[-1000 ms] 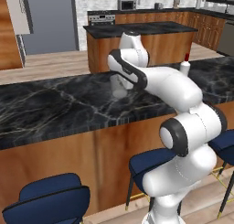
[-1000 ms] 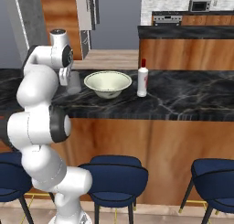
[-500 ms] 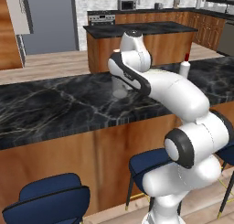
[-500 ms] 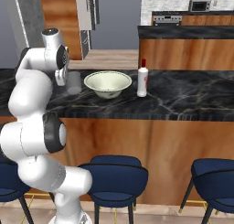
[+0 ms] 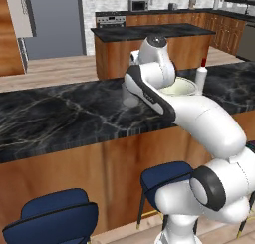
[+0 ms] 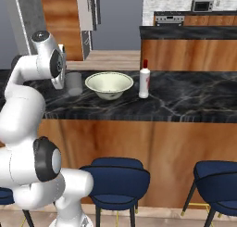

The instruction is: There is a bowl on the dining counter. Grab a lemon wedge from the fridge and place it in the bowl. Then get the liquor bottle and glass cup from the cabinet and place them next to the bowl.

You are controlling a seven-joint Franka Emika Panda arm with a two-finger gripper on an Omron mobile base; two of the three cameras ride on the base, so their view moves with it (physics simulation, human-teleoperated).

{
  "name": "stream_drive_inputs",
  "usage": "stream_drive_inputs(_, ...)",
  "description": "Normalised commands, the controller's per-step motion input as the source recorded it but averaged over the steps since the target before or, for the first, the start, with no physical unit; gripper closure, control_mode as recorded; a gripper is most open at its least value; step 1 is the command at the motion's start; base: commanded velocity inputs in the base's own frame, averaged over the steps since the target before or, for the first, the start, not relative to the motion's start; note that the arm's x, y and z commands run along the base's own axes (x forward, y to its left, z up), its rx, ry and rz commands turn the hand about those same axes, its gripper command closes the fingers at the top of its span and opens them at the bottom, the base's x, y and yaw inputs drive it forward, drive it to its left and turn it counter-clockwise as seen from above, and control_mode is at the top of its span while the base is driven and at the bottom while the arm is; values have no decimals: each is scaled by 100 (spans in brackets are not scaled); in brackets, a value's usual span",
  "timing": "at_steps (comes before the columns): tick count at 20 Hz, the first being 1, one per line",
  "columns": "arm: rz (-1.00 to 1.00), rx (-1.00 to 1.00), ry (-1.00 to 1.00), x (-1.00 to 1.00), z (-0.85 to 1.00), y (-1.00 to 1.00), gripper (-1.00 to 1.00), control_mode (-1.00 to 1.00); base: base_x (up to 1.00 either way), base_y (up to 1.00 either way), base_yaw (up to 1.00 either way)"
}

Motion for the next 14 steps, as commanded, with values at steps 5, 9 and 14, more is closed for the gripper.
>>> stream_drive_inputs(5, -3, 0, -18, -41, 41, -17, -100, -100, 0, 0, 0)
stream_drive_inputs(9, -3, 0, -20, -54, 33, -6, -100, -100, 0, 0, 0)
stream_drive_inputs(14, -2, 0, -23, -82, 27, 0, -100, -100, 0, 0, 0)
